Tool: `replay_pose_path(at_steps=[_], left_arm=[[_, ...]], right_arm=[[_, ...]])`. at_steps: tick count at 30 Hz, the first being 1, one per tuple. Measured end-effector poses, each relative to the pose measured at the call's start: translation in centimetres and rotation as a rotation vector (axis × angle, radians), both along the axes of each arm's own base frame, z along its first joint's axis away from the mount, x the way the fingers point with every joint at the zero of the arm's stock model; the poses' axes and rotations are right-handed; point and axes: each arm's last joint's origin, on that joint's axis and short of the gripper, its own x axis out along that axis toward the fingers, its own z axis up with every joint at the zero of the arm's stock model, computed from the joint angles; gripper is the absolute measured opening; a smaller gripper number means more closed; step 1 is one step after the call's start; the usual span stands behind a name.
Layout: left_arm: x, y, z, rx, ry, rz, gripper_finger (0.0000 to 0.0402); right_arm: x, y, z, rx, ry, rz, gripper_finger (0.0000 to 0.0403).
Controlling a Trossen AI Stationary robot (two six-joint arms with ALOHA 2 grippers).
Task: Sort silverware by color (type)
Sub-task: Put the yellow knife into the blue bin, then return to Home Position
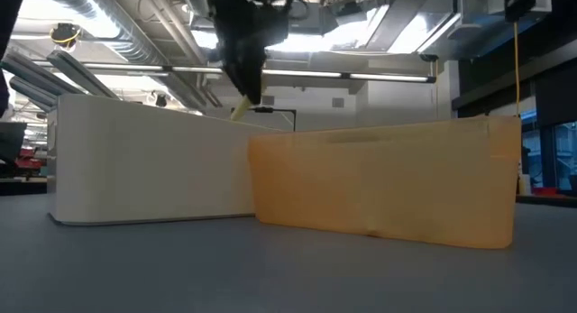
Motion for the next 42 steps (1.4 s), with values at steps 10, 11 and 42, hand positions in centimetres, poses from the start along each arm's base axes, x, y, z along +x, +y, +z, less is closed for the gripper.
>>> replay_pose_path(at_steps=[10, 11, 42], left_arm=[[2.0, 0.2, -4.4, -0.006, 0.133, -0.002, 0.0049], [2.1, 0.2, -4.7, -0.006, 0.138, -0.002, 0.0049], [2.5, 0.2, -5.4, -0.006, 0.163, -0.022, 0.0101]], right_arm=[[-0.6, -0.2, -5.0, -0.006, -0.106, 0.036, 0.003], [-0.4, -0.1, -5.5, -0.01, -0.107, 0.04, 0.003], [2.4, -1.7, -12.3, -0.187, 0.018, -0.228, 0.003]])
